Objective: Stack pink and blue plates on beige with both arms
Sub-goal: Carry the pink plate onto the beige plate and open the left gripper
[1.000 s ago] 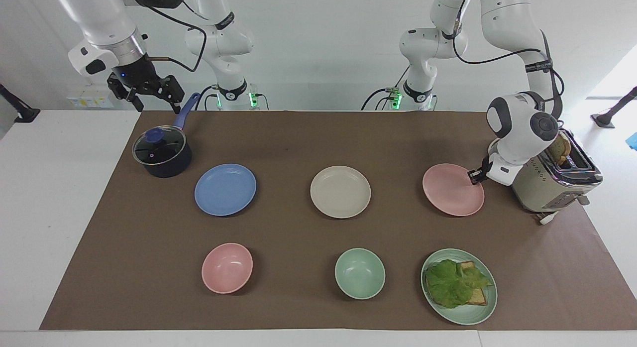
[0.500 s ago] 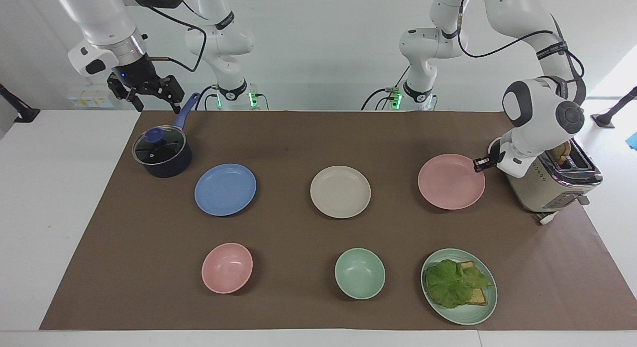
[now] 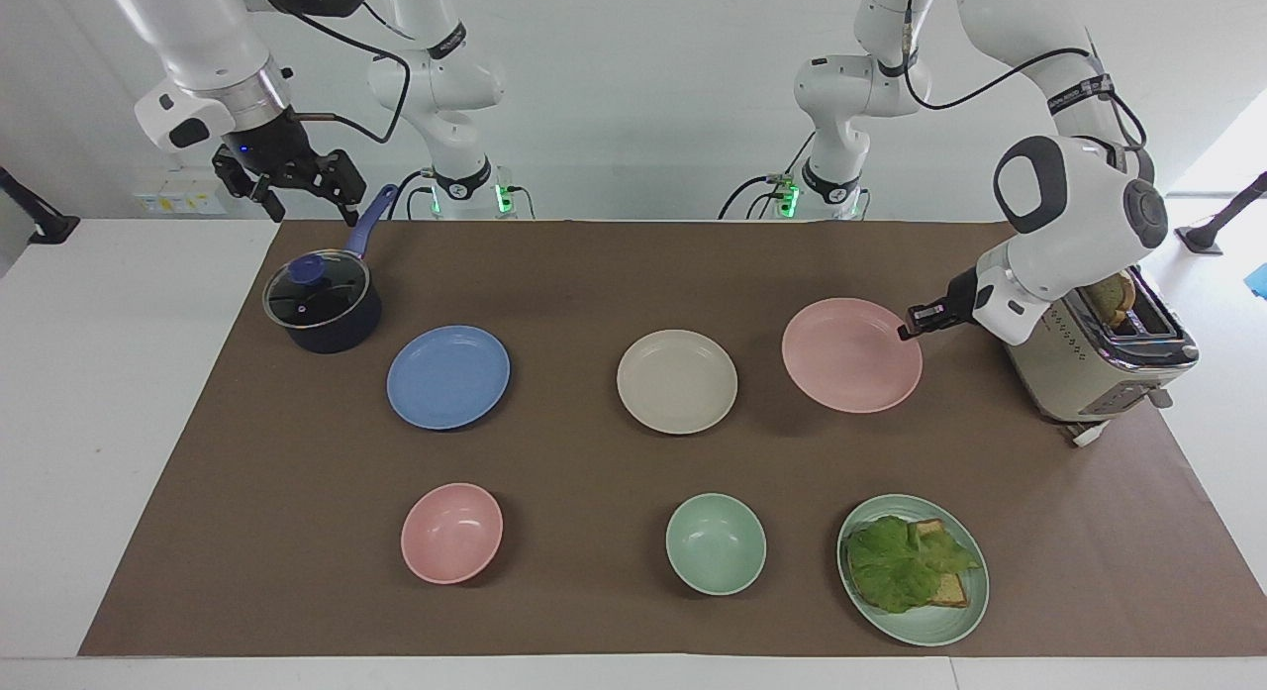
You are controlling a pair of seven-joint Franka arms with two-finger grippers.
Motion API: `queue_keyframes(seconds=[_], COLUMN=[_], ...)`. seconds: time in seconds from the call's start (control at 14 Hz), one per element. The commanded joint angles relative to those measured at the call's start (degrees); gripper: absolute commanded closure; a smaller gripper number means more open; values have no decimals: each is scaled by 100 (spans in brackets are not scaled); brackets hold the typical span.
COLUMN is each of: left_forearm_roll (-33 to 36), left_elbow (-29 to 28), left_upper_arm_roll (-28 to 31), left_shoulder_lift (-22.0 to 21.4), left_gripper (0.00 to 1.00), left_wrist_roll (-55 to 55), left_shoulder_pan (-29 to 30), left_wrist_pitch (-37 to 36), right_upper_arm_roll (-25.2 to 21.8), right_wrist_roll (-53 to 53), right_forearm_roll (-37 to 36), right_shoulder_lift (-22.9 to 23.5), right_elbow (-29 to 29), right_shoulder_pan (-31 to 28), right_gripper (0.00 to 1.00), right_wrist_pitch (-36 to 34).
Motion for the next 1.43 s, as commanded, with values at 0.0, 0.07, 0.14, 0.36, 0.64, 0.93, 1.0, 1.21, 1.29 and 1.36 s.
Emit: queue_keyframes(seconds=[0.0, 0.07, 0.14, 0.36, 0.64, 0.93, 1.0, 1.21, 1.29, 1.36], left_forearm_roll=[-297, -367, -437, -534, -622, -622, -631, -710, -710, -710], left_elbow=[-257, -319, -389, -521, -916, -1110, -1110, -1119, -1128, -1172], left_upper_arm_roll=[66, 66, 66, 66, 75, 75, 75, 66, 75, 75], left_shoulder_lift=[-180, -233, -268, -269, -146, 91, 144, 276, 276, 259], left_gripper=[100, 100, 100, 100, 100, 100, 100, 100, 100, 100], left_wrist_roll=[-120, -268, -487, -1191, -1694, -1729, -1746, -1782, -1851, -1878], left_shoulder_pan=[-500, -667, -878, -1537, -2145, -2268, -2269, -2374, -2391, -2453], left_wrist_pitch=[361, 467, 616, 1081, 1934, 2515, 2611, 2761, 2762, 2762], right_upper_arm_roll=[8, 8, 8, 8, -1, -10, -10, -10, -10, -10], right_wrist_roll=[59, 50, 50, 50, 50, 50, 50, 50, 50, 50], right_forearm_roll=[127, 127, 127, 127, 127, 127, 127, 127, 127, 127], right_shoulder_lift=[-80, -106, -124, -133, -133, -133, -133, -133, -133, -133], right_elbow=[-110, -136, -171, -171, -189, -189, -189, -189, -189, -189], right_shoulder_pan=[-66, -66, -66, -66, -66, -66, -66, -66, -74, -66], right_gripper=[0, 0, 0, 0, 0, 0, 0, 0, 0, 0], right_wrist_pitch=[36, 45, 45, 45, 54, 54, 54, 54, 54, 54])
